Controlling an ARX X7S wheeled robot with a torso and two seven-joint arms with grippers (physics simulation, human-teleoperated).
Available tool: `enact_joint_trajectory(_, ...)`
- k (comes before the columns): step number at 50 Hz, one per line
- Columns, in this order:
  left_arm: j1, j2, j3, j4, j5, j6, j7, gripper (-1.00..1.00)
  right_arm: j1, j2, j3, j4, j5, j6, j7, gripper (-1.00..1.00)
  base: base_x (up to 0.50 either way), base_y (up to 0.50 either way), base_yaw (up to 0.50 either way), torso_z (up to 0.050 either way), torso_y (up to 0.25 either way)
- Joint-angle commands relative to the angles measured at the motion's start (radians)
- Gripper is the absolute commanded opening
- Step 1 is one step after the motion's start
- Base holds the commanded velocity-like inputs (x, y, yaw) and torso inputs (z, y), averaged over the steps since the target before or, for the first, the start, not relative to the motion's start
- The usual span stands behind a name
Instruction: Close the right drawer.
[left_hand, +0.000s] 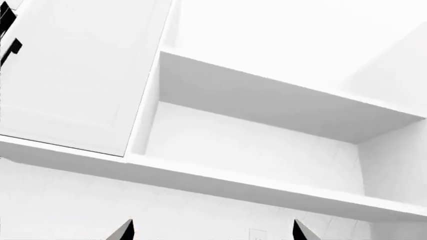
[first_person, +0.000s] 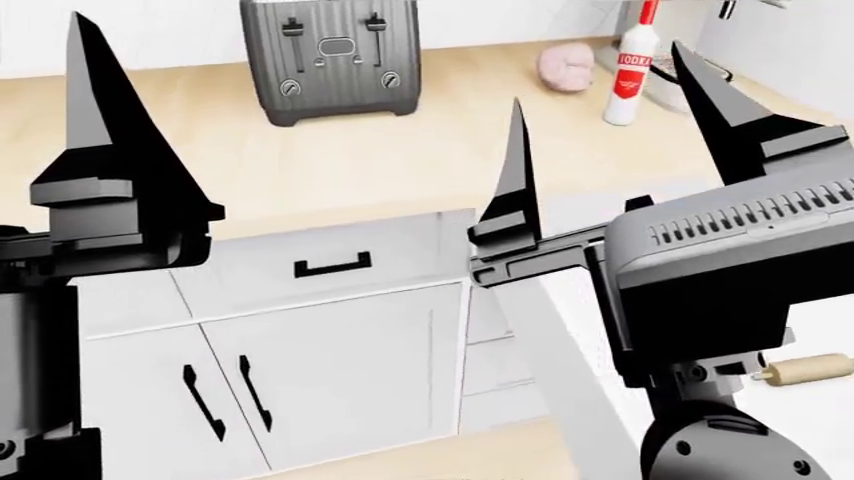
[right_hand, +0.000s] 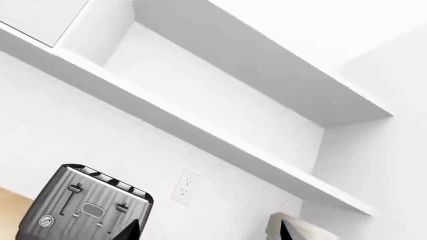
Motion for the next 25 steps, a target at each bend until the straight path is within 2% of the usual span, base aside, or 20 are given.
enact_joint_trajectory(1, -0.006, 0.0, 0.003, 0.0, -0.002, 0.0, -0.001, 1.0, 0.004, -0.018, -0.007, -0.005, -0.048, -0.006, -0.031, 1.0, 0.0, 0.0, -0.5, 0.0, 0.0)
enact_joint_trajectory(25, 0.008, -0.011, 0.014, -0.001, 0.013, 0.016, -0.002, 1.0, -0.023, -0.024, 0.028, 0.001, -0.016, -0.045, -0.011, 1.0, 0.0, 0.0, -0.5, 0.0, 0.0)
